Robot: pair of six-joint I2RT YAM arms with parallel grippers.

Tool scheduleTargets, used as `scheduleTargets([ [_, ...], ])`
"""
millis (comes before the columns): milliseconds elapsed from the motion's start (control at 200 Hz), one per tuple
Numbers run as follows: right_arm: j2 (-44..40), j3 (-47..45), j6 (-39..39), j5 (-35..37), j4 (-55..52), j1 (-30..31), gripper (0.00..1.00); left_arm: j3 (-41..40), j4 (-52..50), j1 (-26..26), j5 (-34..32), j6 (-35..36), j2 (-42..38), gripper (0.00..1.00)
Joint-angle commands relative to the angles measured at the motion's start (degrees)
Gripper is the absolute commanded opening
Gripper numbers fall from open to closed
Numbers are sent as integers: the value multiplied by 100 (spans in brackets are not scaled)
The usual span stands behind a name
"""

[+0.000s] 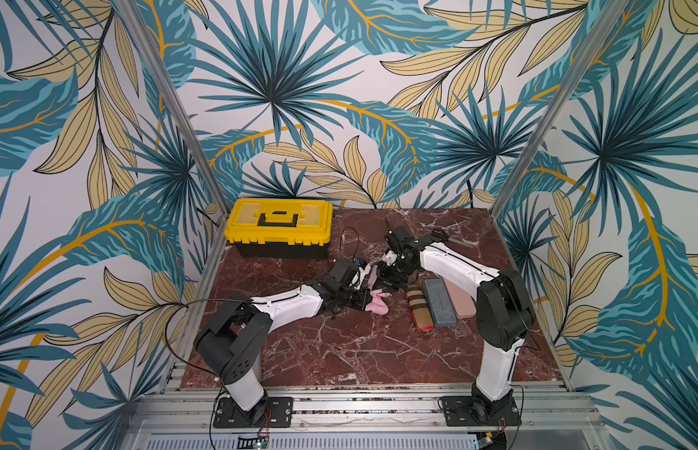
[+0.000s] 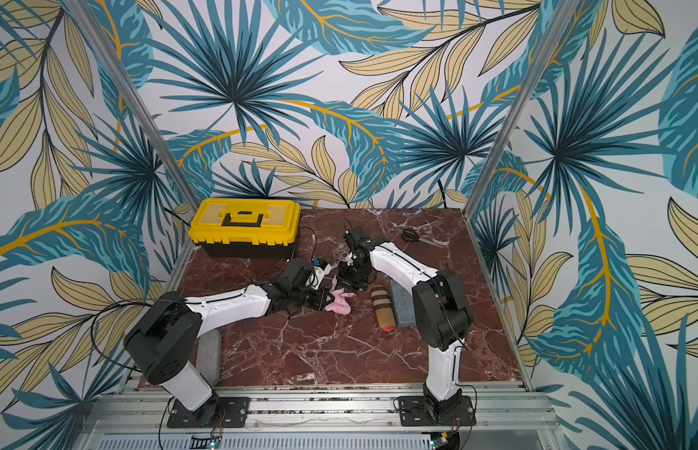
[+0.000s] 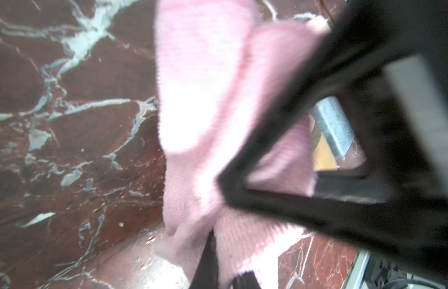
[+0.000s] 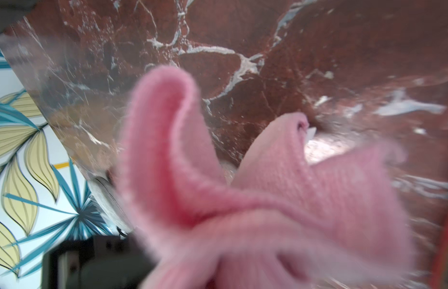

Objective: Wipe the eyeglass case
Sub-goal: Place the cleaning item at the center of the board.

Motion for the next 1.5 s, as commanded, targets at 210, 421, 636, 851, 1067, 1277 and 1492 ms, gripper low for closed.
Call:
scheduleTargets([
  [210,-349,349,-596,663,-559,-186,55,-187,-1004,146,169,215,538,4],
  [421,-91,295,-565,830,-484,-71,57,-119,-1123,155,124,164,378,33],
  [636,18,69,-239,773,-209,105,58,-213,-925,170,207,57,-58,62],
  [851,170,79,-82,884,-111,332,62,-297,-947,168,238,-82,-602,62],
  [1067,464,304,-30,1070,-157,576,74,-487,-1050,237,230,-111,-1067,64],
  [1277,775,331,26,1168,-166,821,74,-670,-1180,337,104,-52,-1286,64],
  [1492,1189,348,-4,1387,-148,894,67,-764,-1491,564,-67,-3,-1768,64],
])
